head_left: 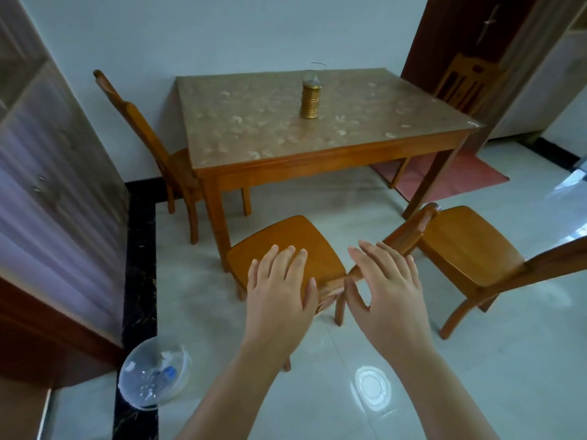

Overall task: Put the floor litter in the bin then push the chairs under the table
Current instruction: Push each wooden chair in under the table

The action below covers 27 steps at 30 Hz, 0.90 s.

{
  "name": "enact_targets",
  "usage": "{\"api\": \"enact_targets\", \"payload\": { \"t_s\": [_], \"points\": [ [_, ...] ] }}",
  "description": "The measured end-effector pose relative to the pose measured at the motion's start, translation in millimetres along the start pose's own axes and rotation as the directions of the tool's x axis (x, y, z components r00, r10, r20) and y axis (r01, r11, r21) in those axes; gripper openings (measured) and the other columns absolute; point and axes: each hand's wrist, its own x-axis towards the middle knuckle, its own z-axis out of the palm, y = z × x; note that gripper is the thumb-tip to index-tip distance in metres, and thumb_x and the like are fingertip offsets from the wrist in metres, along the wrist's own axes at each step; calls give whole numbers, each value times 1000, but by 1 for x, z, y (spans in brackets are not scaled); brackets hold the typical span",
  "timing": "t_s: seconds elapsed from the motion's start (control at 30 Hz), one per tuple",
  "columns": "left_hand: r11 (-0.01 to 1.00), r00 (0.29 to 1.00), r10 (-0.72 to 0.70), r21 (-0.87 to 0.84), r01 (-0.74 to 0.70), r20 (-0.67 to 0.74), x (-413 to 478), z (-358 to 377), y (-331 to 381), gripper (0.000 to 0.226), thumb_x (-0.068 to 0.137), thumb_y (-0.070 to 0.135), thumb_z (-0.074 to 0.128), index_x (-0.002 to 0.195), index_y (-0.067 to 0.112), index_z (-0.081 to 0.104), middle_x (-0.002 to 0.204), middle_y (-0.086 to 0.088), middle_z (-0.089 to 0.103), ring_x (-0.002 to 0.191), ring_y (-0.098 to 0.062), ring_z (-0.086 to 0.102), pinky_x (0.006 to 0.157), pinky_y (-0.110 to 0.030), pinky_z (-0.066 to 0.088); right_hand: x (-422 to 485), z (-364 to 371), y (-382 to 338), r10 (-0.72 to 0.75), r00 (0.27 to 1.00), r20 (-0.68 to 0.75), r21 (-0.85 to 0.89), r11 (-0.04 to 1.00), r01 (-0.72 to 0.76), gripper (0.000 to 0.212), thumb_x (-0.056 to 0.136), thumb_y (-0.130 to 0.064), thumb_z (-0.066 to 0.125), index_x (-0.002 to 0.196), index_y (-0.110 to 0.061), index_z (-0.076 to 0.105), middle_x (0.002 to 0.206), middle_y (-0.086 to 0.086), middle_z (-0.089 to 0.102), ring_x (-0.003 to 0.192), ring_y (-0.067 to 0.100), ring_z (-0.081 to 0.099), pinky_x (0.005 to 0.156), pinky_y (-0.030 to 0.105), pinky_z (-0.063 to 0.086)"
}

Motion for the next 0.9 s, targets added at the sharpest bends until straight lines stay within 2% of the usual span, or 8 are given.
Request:
{"api": "enact_targets", "payload": {
  "t_s": [0.23,0.33,0.47,0.6,0.73,0.83,0.9],
  "points": [
    [998,999,-13,62,10,50,21,41,60,58,90,52,20,142,29,29,152,6,27,142,-16,11,107,-32,-9,16,-12,82,21,1000,12,-6,1000,-21,42,78,-22,69,117,-11,59,124,11,60,120,34,49,102,51,22],
    [996,999,-9,84,5,50,41,56,71,55,92,50,26,142,28,31,151,5,28,141,-16,12,107,-31,-9,29,-6,100,1,999,36,-4,1000,0,45,75,-22,72,117,-11,59,123,11,60,120,36,50,100,53,22],
    [996,997,36,81,-42,66,73,77,81,52,92,46,34,138,23,41,146,-1,39,139,-22,24,107,-34,-2,57,7,121,-1,998,66,-8,1000,1,45,75,-20,73,116,-10,60,123,12,61,119,37,50,100,55,25],
    [997,993,31,65,-38,110,108,98,82,53,92,46,31,136,21,43,144,-3,42,137,-24,28,108,-35,2,92,19,139,-1,994,110,-32,999,4,42,77,-19,71,117,-10,60,124,12,60,121,37,48,102,52,21],
    [999,1000,8,44,-9,25,134,109,86,42,82,33,52,115,10,64,120,-13,64,115,-34,55,99,-48,25,123,29,153,-36,982,187,-40,998,45,41,84,-22,63,123,-13,55,132,9,54,129,32,39,108,47,10],
    [999,1000,-14,47,15,-8,147,117,86,39,78,30,56,109,9,67,111,-14,68,107,-35,60,93,-55,37,144,37,161,-66,977,203,-38,996,75,39,86,-23,59,123,-13,55,132,9,54,129,32,39,108,48,12],
    [999,1000,-25,47,25,-2,153,123,85,39,78,31,56,109,9,67,111,-14,68,107,-35,61,92,-57,39,153,45,167,-84,976,203,-36,995,93,38,86,-23,60,122,-12,56,130,10,56,127,33,42,107,49,14]
  ]
}}
